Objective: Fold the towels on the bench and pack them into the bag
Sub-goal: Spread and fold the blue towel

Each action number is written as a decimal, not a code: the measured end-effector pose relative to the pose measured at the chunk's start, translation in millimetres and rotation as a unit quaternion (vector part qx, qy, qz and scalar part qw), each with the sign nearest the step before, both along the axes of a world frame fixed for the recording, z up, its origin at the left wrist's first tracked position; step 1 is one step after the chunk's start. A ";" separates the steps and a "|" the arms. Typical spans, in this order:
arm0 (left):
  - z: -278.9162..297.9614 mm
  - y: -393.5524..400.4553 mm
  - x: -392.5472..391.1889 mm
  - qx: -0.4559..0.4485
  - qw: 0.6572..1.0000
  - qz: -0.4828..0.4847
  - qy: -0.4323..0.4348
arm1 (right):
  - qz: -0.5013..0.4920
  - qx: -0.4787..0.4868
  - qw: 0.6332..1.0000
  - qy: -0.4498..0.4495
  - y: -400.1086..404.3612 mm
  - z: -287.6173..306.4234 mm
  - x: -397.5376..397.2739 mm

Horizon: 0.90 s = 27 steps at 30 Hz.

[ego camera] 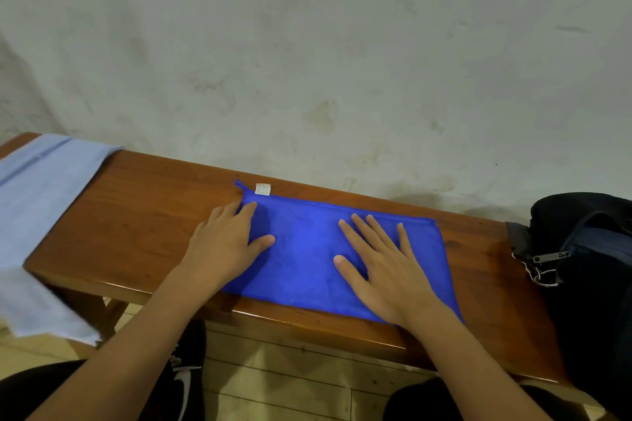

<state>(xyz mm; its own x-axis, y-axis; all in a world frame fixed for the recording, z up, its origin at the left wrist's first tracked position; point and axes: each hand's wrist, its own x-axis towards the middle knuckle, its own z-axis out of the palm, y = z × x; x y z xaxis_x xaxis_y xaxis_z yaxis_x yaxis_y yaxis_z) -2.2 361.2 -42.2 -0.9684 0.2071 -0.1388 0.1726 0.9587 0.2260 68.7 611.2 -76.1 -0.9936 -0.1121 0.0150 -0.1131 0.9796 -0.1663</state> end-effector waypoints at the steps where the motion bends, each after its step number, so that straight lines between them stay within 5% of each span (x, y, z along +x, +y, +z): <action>1: 1.9 1.7 0.6 0.026 0.999 0.018 0.007 | 0.005 0.009 1.000 -0.007 -2.7 -1.6 -0.5; 12: 18.1 -12.3 -8.8 0.145 0.977 0.100 -0.120 | 0.013 0.032 0.999 -0.015 -8.9 -3.3 -1.8; 19: 13.0 -19.1 -14.6 0.303 0.934 0.111 -0.151 | 0.010 0.036 0.999 -0.020 -10.3 -1.6 -1.0; 27: 7.6 -15.7 -11.8 0.293 0.938 0.137 -0.122 | 0.025 0.012 1.000 0.002 -8.1 -7.6 -1.1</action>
